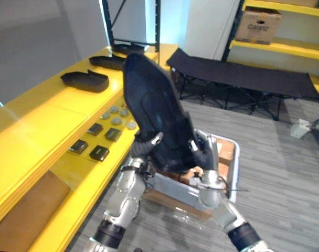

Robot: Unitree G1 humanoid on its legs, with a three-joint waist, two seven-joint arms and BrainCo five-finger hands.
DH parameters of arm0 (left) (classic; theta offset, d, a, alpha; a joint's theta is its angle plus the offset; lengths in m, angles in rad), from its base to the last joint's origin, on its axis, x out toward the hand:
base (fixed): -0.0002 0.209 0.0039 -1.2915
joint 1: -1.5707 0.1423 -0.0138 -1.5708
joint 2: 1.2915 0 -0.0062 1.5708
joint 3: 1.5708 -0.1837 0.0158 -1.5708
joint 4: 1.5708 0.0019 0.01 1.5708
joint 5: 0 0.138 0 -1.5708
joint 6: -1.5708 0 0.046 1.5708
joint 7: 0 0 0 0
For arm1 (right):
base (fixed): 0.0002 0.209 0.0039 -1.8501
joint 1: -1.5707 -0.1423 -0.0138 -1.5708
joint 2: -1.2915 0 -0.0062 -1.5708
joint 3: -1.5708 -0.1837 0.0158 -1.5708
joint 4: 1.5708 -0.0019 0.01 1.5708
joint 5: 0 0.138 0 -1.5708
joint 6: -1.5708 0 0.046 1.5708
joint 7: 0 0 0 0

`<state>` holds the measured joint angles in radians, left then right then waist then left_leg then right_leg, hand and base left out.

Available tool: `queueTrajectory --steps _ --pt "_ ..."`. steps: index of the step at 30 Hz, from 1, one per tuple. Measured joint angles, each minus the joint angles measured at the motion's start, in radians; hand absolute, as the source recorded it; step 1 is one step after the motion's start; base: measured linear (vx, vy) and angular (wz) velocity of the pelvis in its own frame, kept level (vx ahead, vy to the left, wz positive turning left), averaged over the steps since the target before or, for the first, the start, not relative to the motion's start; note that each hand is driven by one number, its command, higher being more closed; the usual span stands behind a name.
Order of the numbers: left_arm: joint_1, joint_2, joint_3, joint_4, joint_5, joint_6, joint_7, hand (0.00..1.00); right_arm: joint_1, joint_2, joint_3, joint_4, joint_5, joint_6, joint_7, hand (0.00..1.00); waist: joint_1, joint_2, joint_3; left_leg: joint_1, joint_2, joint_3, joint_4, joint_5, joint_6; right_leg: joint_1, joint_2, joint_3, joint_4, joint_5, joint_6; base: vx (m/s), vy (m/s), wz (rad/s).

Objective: Walk over and take plastic housings, then place them on the shelf

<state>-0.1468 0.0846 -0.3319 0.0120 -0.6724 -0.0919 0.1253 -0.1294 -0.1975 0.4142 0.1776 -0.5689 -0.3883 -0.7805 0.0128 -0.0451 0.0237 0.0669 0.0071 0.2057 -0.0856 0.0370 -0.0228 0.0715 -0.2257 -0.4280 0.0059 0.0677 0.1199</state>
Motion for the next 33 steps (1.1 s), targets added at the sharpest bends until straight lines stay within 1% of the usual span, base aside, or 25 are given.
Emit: queueTrajectory --steps 1,2,3,5,6,7,8,9,10,11,12,13,14,15,16,17,18,19,20,21,22,24,26,29,33 --pt "0.004 0.004 -0.002 0.003 -0.01 -0.006 -0.003 1.0 0.0 -0.001 0.006 0.0 0.013 -0.005 0.008 0.0 0.0 0.001 -0.001 0.0 0.0 0.0 0.0 0.0 0.0 0.0 0.0 0.001 0.0 0.0 0.0 0.0 0.0 -0.04" --pt "0.024 0.018 -0.009 0.005 -0.037 -0.033 -0.005 1.0 0.0 -0.002 0.014 -0.001 0.064 -0.029 0.065 0.0 -0.002 0.003 -0.002 0.0 0.0 0.002 0.0 0.0 0.0 -0.002 0.0 0.005 0.0 0.0 -0.001 0.0 0.0 -0.05" --pt "0.033 0.023 -0.011 0.005 -0.039 -0.047 -0.005 1.0 0.0 -0.003 0.017 -0.001 0.08 -0.035 0.086 0.0 -0.001 0.003 -0.002 0.0 0.0 0.004 0.0 0.0 0.0 -0.003 0.0 0.007 -0.001 -0.001 -0.001 0.0 0.003 -0.07" --pt "0.065 0.027 -0.015 0.007 -0.041 -0.118 -0.003 1.0 0.0 -0.011 0.037 -0.014 0.155 -0.069 0.17 0.0 0.002 0.001 -0.003 -0.003 -0.001 0.011 -0.001 0.0 0.0 -0.011 -0.001 0.015 -0.001 -0.002 -0.003 -0.01 0.011 -0.09" --pt "0.071 0.027 -0.017 0.006 -0.03 -0.135 0.002 1.0 0.0 -0.011 0.04 -0.019 0.177 -0.073 0.189 0.0 0.003 0.0 -0.004 -0.006 -0.002 0.014 -0.001 0.0 0.0 -0.016 -0.001 0.017 0.0 -0.001 -0.003 -0.01 0.017 -0.07" --pt "0.074 0.026 -0.028 0.001 0.011 -0.177 0.028 1.0 0.001 -0.011 0.042 -0.042 0.242 -0.078 0.237 0.0 0.004 -0.003 -0.006 -0.013 -0.002 0.018 -0.001 0.0 0.001 -0.024 -0.002 0.018 0.0 0.0 -0.003 -0.01 0.017 -0.04" --pt "0.074 0.025 -0.035 -0.018 0.073 -0.213 0.068 1.0 0.002 -0.01 0.041 -0.077 0.318 -0.088 0.287 0.0 0.005 -0.008 -0.007 -0.021 -0.002 0.021 0.0 0.001 0.002 -0.035 -0.002 0.02 0.001 0.003 -0.003 -0.01 0.015 -0.05" --pt "0.074 0.025 -0.036 -0.032 0.109 -0.227 0.09 1.0 0.002 -0.009 0.04 -0.097 0.352 -0.092 0.31 0.0 0.005 -0.011 -0.006 -0.023 -0.002 0.023 0.0 0.001 0.002 -0.037 -0.002 0.022 0.001 0.005 -0.003 0.0 0.012 -0.06" --pt "0.074 0.024 -0.038 -0.06 0.208 -0.257 0.148 1.0 0.008 -0.003 0.038 -0.137 0.421 -0.109 0.352 0.0 0.004 -0.017 -0.007 -0.022 -0.003 0.025 0.0 0.001 0.002 -0.038 -0.002 0.025 0.002 0.01 0.001 0.01 0.01 -0.09" --pt "0.074 0.02 -0.038 -0.091 0.355 -0.29 0.235 1.0 0.014 0.006 0.027 -0.179 0.497 -0.126 0.397 0.0 0.003 -0.025 -0.006 -0.017 -0.002 0.03 0.0 0.001 0.002 -0.038 -0.002 0.03 0.004 0.014 0.001 0.02 0.01 -0.09" --pt "0.072 0.017 -0.034 -0.104 0.428 -0.304 0.279 1.0 0.017 0.012 0.018 -0.201 0.538 -0.137 0.423 0.0 0.002 -0.03 -0.007 -0.016 -0.002 0.034 0.0 0.0 0.002 -0.039 -0.001 0.034 0.005 0.015 0.001 0.02 0.014 -0.17" --pt "0.069 0.007 -0.034 -0.133 0.545 -0.324 0.357 1.0 0.022 0.026 0.002 -0.243 0.6 -0.158 0.465 0.0 0.003 -0.038 -0.006 -0.013 -0.001 0.05 0.001 -0.001 0.002 -0.046 -0.001 0.046 0.009 0.016 0.0 0.01 0.015 -0.19" --pt "0.068 0.0 -0.032 -0.146 0.595 -0.327 0.391 1.0 0.022 0.035 -0.009 -0.262 0.623 -0.169 0.485 0.0 0.003 -0.041 -0.007 -0.013 -0.001 0.055 0.001 -0.002 0.002 -0.05 -0.001 0.051 0.012 0.017 -0.001 -0.01 0.024 -0.31" --pt "0.052 -0.024 -0.018 -0.147 0.735 -0.325 0.476 1.0 0.035 0.057 -0.047 -0.313 0.689 -0.204 0.553 0.0 0.001 -0.047 -0.005 -0.007 -0.001 0.071 0.0 -0.006 0.005 -0.059 -0.001 0.071 0.019 0.019 -0.004 -0.02 0.021 -0.31" --pt "0.048 -0.032 -0.009 -0.141 0.775 -0.321 0.503 1.0 0.04 0.064 -0.057 -0.329 0.707 -0.213 0.572 0.0 0.001 -0.048 -0.004 -0.001 0.0 0.081 -0.001 -0.009 0.005 -0.059 0.0 0.078 0.02 0.02 -0.005 -0.03 0.018 -0.34" --pt "0.047 -0.042 0.008 -0.126 0.81 -0.318 0.53 1.0 0.047 0.071 -0.07 -0.347 0.711 -0.228 0.572 0.0 -0.002 -0.048 -0.004 0.005 0.001 0.085 -0.001 -0.017 0.002 -0.059 0.0 0.086 0.021 0.02 -0.005 -0.04 0.017 -0.42" --pt "0.047 -0.06 0.079 -0.072 0.874 -0.312 0.586 1.0 0.073 0.105 -0.149 -0.418 0.685 -0.267 0.542 0.0 -0.01 -0.045 -0.002 0.021 0.002 0.109 -0.002 -0.027 -0.001 -0.059 0.002 0.105 0.025 0.013 -0.013 -0.03 0.013 -0.4" --pt "0.048 -0.06 0.108 -0.047 0.889 -0.307 0.607 1.0 0.083 0.114 -0.188 -0.448 0.667 -0.275 0.523 0.0 -0.019 -0.045 -0.002 0.024 0.002 0.113 -0.002 -0.03 0.002 -0.06 0.002 0.11 0.026 0.01 -0.017 -0.04 0.014 -0.34" --pt "0.049 -0.059 0.154 -0.012 0.898 -0.3 0.628 1.0 0.098 0.121 -0.257 -0.48 0.663 -0.29 0.506 0.0 -0.03 -0.045 -0.002 0.026 0.002 0.119 -0.003 -0.032 0.005 -0.062 0.002 0.114 0.029 0.006 -0.02 -0.04 0.007 -0.34" --pt "0.06 -0.049 0.234 0.036 0.928 -0.285 0.657 1.0 0.136 0.116 -0.399 -0.493 0.677 -0.302 0.493 0.0 -0.039 -0.05 0.001 0.035 0.005 0.139 -0.003 -0.033 0.003 -0.07 0.006 0.136 0.034 0.005 -0.019 -0.04 0.003 -0.3" --pt "0.067 -0.047 0.256 0.041 0.927 -0.276 0.661 1.0 0.159 0.117 -0.439 -0.49 0.687 -0.3 0.493 0.0 -0.046 -0.052 0.003 0.035 0.006 0.141 -0.004 -0.033 0.002 -0.071 0.007 0.137 0.033 0.005 -0.019 -0.02 -0.002 -0.25" --pt "0.09 -0.053 0.301 0.044 0.928 -0.272 0.684 1.0 0.221 0.118 -0.521 -0.472 0.759 -0.281 0.514 0.0 -0.061 -0.055 0.004 0.035 0.006 0.143 -0.004 -0.03 -0.004 -0.072 0.008 0.137 0.032 0.005 -0.019 0.01 -0.007 -0.04" --pt "0.128 -0.056 0.343 0.044 0.935 -0.272 0.716 1.0 0.328 0.134 -0.597 -0.385 0.936 -0.253 0.621 0.0 -0.079 -0.054 0.004 0.037 0.011 0.16 -0.004 -0.033 -0.008 -0.073 0.015 0.149 0.024 0.006 -0.019 0.03 -0.007 -0.14" --pt "0.175 -0.054 0.371 0.044 0.969 -0.272 0.73 1.0 0.435 0.181 -0.655 -0.212 1.075 -0.207 0.711 0.0 -0.085 -0.051 0.005 0.035 0.019 0.165 -0.004 -0.036 -0.013 -0.072 0.025 0.154 0.01 0.008 -0.017 0.04 -0.022 -0.09" --pt "0.235 -0.055 0.392 0.044 0.965 -0.276 0.732 1.0 0.508 0.199 -0.679 -0.009 1.113 -0.173 0.742 0.0 -0.091 -0.034 0.003 0.033 0.026 0.166 -0.003 -0.041 -0.02 -0.07 0.036 0.156 -0.008 0.013 -0.012 0.06 -0.03 -0.05"
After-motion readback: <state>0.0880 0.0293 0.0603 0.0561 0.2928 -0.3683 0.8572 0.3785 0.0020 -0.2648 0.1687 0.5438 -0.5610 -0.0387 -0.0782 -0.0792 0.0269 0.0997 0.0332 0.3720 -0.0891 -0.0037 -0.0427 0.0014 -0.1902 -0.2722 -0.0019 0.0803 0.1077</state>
